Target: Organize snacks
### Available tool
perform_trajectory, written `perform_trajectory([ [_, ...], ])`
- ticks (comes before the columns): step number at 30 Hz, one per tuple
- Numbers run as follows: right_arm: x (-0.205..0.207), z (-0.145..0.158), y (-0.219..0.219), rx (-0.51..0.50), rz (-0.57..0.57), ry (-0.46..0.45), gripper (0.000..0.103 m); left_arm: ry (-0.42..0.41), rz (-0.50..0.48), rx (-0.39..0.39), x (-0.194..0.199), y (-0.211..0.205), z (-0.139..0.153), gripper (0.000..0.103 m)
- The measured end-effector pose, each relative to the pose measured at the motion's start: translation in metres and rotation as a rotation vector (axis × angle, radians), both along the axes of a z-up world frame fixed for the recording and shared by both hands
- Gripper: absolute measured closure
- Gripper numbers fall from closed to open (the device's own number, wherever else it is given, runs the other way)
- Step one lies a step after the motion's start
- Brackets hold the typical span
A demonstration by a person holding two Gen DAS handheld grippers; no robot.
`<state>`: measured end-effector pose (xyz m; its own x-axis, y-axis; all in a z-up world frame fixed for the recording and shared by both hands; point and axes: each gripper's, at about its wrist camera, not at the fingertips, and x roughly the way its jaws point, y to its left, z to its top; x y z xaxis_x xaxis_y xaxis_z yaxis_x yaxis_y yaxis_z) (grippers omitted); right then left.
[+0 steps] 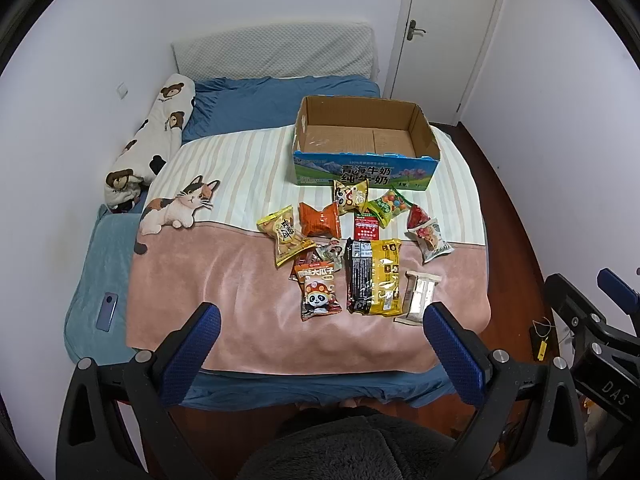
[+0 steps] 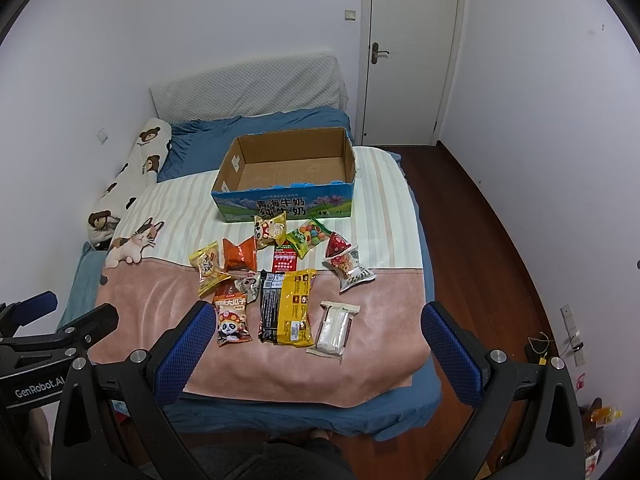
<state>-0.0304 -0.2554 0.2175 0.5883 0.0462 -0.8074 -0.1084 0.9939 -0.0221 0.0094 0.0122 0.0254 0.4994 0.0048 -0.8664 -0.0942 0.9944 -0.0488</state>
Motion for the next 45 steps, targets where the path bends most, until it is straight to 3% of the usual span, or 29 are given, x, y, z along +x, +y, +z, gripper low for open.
perform_trajectory([
  [11, -0.001, -0.001, 0.000, 0.007, -0.001, 0.001, 0.000, 0.001, 0.000, -0.005, 0.001, -0.002, -0.004, 0.000],
  [16, 0.017, -0.025, -0.001, 0.039, -0.009, 0.047, 0.000, 0.018, 0.033, 0.013, 0.018, 0.000, -0.033, 0.000],
  [23, 0.075, -0.126, 0.005, 0.085, -0.039, 0.217, 0.000, 0.189, 0.115, 0.016, 0.075, 0.027, -0.133, 0.000],
  [32, 0.154, -0.273, 0.027, 0.132, -0.018, 0.376, 0.000, 0.460, 0.179, -0.137, 0.145, 0.046, -0.288, 0.000],
  [37, 0.174, -0.331, 0.036, 0.162, -0.009, 0.476, 0.000, 0.534, 0.200, -0.266, 0.171, 0.036, -0.355, 0.014],
  [39, 0.175, -0.342, 0.038, 0.150, -0.012, 0.491, 0.000, 0.558, 0.210, -0.284, 0.175, 0.032, -0.377, 0.030],
  [45, 0.185, -0.381, 0.058, 0.136, 0.033, 0.595, 0.000, 0.517, 0.173, -0.221, 0.163, 0.028, -0.380, 0.044],
])
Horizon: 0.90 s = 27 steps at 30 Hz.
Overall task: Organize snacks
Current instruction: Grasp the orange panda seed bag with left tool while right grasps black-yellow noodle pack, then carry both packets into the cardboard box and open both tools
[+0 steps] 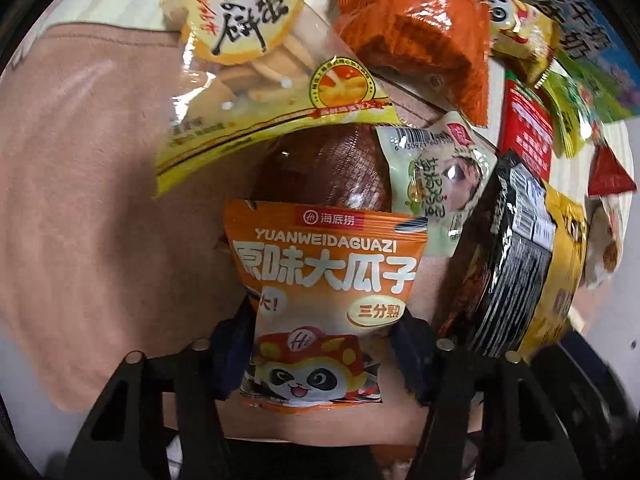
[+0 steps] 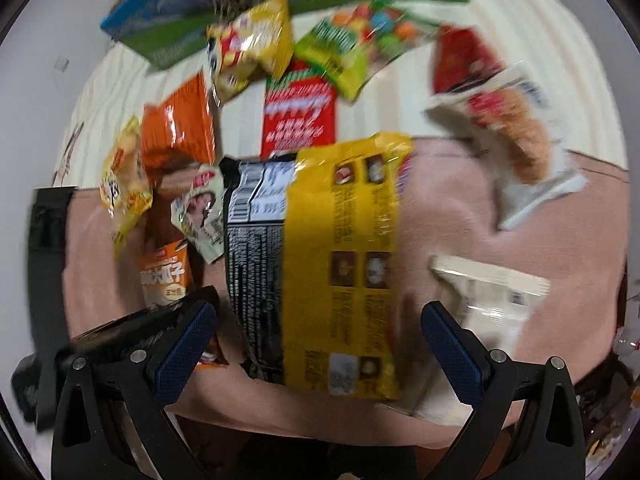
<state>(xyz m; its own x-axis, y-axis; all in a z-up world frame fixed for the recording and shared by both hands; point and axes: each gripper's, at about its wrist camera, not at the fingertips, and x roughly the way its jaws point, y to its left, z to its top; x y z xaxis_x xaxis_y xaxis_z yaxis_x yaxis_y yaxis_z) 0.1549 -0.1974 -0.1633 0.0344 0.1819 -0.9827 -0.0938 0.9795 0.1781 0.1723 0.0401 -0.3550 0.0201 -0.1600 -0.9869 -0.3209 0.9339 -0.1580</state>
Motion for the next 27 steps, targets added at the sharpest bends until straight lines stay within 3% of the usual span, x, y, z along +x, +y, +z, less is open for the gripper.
perform_trajectory([
  [8, 0.011, -0.053, 0.030, -0.099, 0.013, 0.095, 0.000, 0.002, 0.006, 0.033, -0.023, 0.017, 0.005, 0.044],
  [11, 0.008, -0.066, 0.047, -0.195, 0.045, 0.083, 0.000, -0.015, -0.003, 0.044, -0.028, 0.015, 0.004, 0.044],
  [14, 0.001, -0.066, 0.058, -0.251, 0.053, 0.043, 0.013, -0.029, -0.012, 0.049, -0.027, 0.011, 0.012, 0.044],
  [20, -0.015, -0.055, 0.049, -0.153, 0.013, 0.039, 0.015, -0.037, -0.009, 0.034, -0.049, 0.011, 0.046, 0.045],
  [27, -0.019, -0.006, 0.027, 0.080, -0.001, 0.025, 0.015, -0.123, 0.021, -0.030, -0.062, 0.017, 0.154, 0.045],
])
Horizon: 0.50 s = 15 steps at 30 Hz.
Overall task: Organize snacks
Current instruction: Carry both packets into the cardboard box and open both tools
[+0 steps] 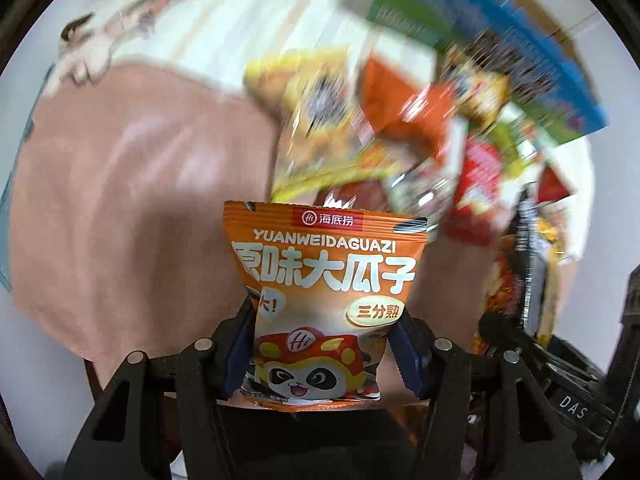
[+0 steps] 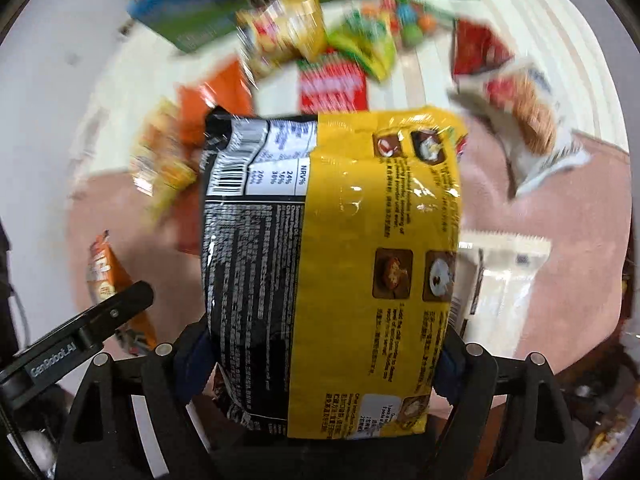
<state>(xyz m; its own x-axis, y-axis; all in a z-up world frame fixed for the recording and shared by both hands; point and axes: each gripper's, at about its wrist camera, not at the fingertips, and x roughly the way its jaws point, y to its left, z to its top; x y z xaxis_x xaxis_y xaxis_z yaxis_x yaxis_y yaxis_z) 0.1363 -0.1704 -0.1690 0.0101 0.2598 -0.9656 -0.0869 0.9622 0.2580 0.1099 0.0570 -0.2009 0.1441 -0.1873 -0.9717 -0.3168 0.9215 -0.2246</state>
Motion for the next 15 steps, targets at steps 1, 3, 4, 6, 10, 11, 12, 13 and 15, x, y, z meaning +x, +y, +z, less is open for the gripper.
perform_trajectory([
  [1, 0.005, 0.012, -0.002, 0.033, 0.005, -0.014, 0.015, -0.028, -0.004, -0.002, 0.005, -0.003, 0.022, 0.045],
  [3, 0.023, 0.040, -0.002, 0.092, 0.022, -0.072, 0.015, -0.063, -0.015, -0.006, 0.021, -0.007, 0.050, 0.045],
  [4, 0.036, 0.057, -0.002, 0.121, 0.029, -0.110, 0.015, -0.090, -0.021, -0.012, 0.033, -0.008, 0.066, 0.045],
  [6, 0.068, 0.085, -0.010, 0.163, 0.032, -0.160, 0.015, -0.132, -0.031, -0.026, 0.061, -0.006, 0.091, 0.045],
  [10, 0.121, 0.132, -0.024, 0.216, 0.021, -0.265, 0.015, -0.210, -0.041, -0.040, 0.132, -0.013, 0.126, 0.045],
  [11, 0.137, 0.138, -0.026, 0.216, 0.016, -0.284, 0.015, -0.219, -0.043, -0.041, 0.149, -0.019, 0.129, 0.045],
  [12, 0.157, 0.142, -0.027, 0.217, 0.013, -0.304, 0.015, -0.230, -0.046, -0.047, 0.167, -0.021, 0.135, 0.045],
  [13, 0.170, 0.145, -0.029, 0.214, 0.007, -0.314, 0.015, -0.238, -0.042, -0.047, 0.185, -0.021, 0.141, 0.045],
  [15, 0.204, 0.145, -0.030, 0.187, -0.017, -0.336, 0.015, -0.244, -0.049, -0.046, 0.222, -0.023, 0.147, 0.045],
])
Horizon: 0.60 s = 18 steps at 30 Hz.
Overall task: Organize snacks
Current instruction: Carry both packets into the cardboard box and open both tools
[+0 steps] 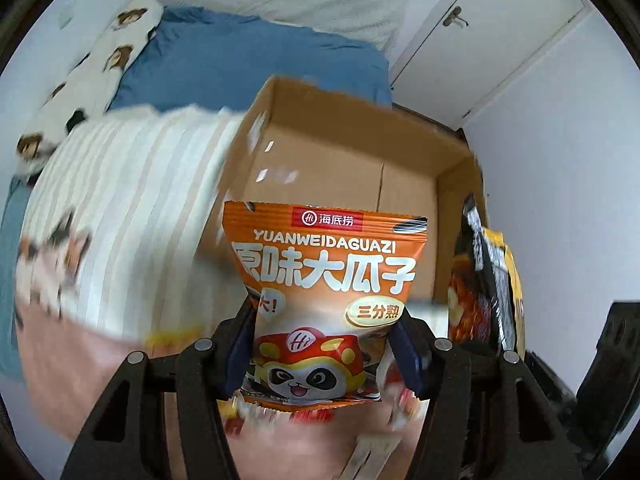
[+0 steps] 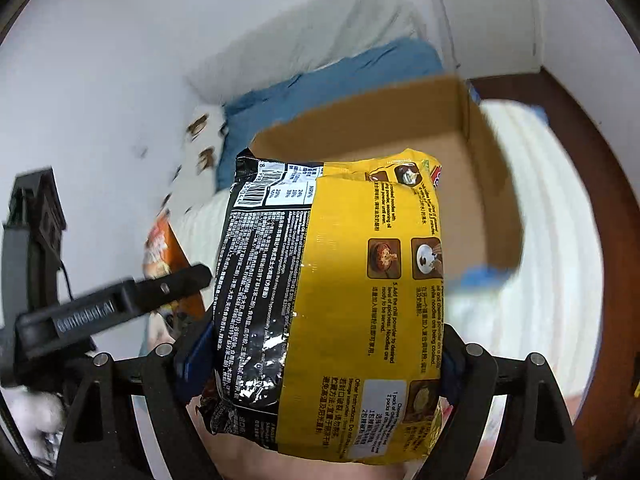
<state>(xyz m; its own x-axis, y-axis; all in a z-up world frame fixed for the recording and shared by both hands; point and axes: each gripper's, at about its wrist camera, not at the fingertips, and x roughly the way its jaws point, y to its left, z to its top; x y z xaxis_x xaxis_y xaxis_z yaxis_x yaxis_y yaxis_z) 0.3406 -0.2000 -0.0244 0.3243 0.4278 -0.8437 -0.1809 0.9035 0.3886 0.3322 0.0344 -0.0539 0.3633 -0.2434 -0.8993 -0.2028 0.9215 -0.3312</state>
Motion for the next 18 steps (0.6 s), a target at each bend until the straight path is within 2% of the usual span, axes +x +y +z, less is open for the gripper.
perform_trajectory([
  [4, 0.066, -0.010, -0.002, -0.034, -0.062, 0.010, 0.015, 0.024, -0.010, 0.003, 0.066, 0.001, -0.010, 0.045],
  [6, 0.090, -0.012, -0.008, -0.060, -0.083, 0.028, 0.015, 0.070, -0.037, -0.018, 0.096, -0.002, -0.030, 0.045],
  [9, 0.128, -0.040, -0.007, -0.085, -0.104, 0.084, 0.015, 0.153, -0.068, -0.021, 0.135, -0.008, -0.061, 0.045],
  [13, 0.166, -0.075, 0.001, -0.138, -0.103, 0.130, 0.015, 0.206, -0.104, -0.002, 0.160, -0.011, -0.090, 0.045],
  [18, 0.184, -0.107, 0.005, -0.208, -0.086, 0.155, 0.015, 0.242, -0.138, 0.021, 0.172, -0.012, -0.107, 0.045],
])
